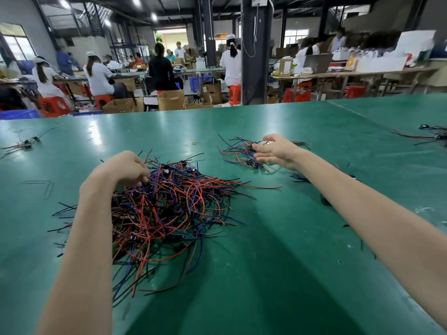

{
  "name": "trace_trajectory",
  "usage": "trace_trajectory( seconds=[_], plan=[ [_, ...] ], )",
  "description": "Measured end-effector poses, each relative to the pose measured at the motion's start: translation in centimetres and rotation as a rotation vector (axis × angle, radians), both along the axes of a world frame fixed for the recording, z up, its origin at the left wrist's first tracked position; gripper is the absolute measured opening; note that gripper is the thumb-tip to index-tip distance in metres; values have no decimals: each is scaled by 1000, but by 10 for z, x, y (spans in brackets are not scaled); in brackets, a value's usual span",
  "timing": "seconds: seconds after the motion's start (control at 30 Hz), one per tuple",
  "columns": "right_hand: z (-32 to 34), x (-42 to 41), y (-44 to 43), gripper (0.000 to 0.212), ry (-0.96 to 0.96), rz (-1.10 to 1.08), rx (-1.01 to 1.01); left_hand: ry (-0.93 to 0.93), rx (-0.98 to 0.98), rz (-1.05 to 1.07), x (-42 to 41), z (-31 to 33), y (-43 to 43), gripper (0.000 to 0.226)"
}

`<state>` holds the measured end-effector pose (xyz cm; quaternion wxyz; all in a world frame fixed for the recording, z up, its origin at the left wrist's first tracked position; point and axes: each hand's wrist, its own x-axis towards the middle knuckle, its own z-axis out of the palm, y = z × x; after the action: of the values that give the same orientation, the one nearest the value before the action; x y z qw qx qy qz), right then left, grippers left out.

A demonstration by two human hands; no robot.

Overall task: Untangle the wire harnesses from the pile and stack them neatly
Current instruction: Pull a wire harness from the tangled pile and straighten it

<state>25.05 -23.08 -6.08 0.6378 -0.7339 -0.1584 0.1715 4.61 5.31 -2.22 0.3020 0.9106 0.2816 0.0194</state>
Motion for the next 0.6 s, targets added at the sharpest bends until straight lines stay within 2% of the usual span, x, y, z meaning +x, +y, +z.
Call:
trace_trajectory(
  seconds=[0.07,0.13,0.27,0.37,0.47,0.6],
  plan=[
    [-12,-5,-2,64,-14,2,-47,14,0,-23,2,0,-1,15],
    [-26,-17,-2,53,-109,-1,-120,50,24,-74,4,0,-3,16],
    [-55,-44,-2,32,-283,-24,-108,209,40,-157,6,-6,-7,9],
    [-72,-60,-8,23,-358,-52,-103,320,178,-176,7,-11,-10,24],
    [-79,-64,-10,18,-358,-72,-92,382,232,-169,10,-15,-14,30],
    [-83,-61,-15,15,-280,-148,-37,329,262,-137,20,-24,-12,31]
  ],
)
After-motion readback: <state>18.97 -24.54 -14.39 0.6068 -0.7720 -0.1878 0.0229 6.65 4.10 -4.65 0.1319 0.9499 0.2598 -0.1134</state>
